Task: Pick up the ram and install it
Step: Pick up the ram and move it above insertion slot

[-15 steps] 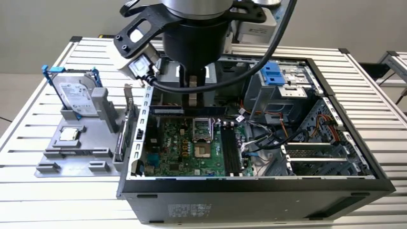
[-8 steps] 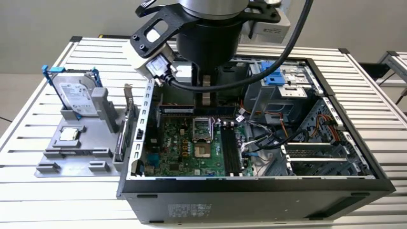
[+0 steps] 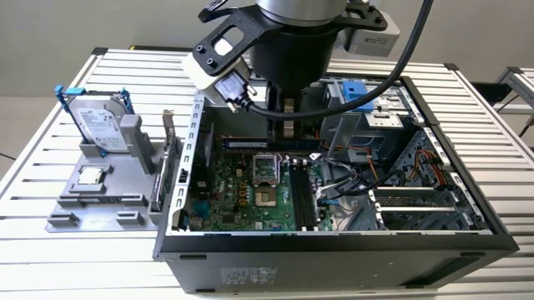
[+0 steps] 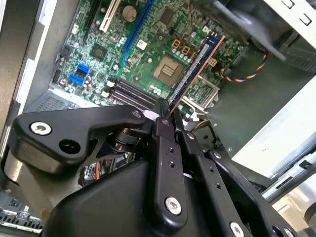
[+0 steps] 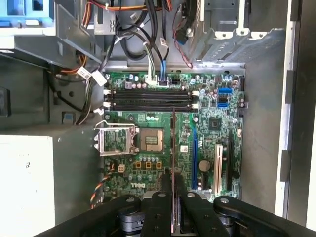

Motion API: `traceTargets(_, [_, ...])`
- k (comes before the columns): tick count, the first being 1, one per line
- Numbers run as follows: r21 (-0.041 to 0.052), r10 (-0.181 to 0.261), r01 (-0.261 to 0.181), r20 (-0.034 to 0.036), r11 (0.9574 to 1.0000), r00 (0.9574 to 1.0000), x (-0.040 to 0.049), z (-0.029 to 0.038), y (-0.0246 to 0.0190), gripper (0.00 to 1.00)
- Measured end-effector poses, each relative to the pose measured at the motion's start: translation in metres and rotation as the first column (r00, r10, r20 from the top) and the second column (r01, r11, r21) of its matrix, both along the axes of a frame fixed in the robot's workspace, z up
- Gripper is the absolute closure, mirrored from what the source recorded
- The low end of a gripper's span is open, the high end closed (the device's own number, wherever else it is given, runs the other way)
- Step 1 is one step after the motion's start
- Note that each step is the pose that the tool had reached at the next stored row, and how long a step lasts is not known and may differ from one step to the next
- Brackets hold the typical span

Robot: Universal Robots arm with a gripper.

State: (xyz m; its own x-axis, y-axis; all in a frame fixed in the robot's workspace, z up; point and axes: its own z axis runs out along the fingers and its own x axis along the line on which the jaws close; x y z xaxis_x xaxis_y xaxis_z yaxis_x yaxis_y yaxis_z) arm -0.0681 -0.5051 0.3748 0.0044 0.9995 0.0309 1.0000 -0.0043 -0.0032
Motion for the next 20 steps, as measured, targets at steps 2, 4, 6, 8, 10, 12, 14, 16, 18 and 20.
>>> traceTargets(2, [0.0,0.0,0.0,0.0,1.0,1.0,0.0066,0.0,0.0004,1.0])
traceTargets(4, [-0.0001,0.0,0.0,0.0,1.0,1.0,0.0114,-0.0001,0.0007,1.0])
traceTargets(6, [0.0,0.0,0.0,0.0,1.0,1.0,0.0162,-0.0001,0.001,1.0])
traceTargets(8, [-0.0001,0.0,0.0,0.0,1.0,1.0,0.0212,-0.0002,0.0012,1.0])
traceTargets(10, [-0.0001,0.0,0.0,0.0,1.0,1.0,0.0259,-0.0002,0.0015,1.0])
traceTargets(12, [-0.0001,0.0,0.0,0.0,1.0,1.0,0.0307,-0.0003,0.0018,1.0])
traceTargets(14, [0.0,0.0,0.0,0.0,1.0,1.0,0.0351,-0.0004,0.0021,1.0])
traceTargets(16, [-0.0001,0.0,0.0,0.0,1.0,1.0,0.0396,-0.0004,0.0024,1.0])
traceTargets(18, [0.0,0.0,0.0,0.0,1.0,1.0,0.044,-0.0006,0.0026,1.0])
traceTargets(20, [-0.0001,0.0,0.0,0.0,1.0,1.0,0.0486,-0.0006,0.0027,1.0])
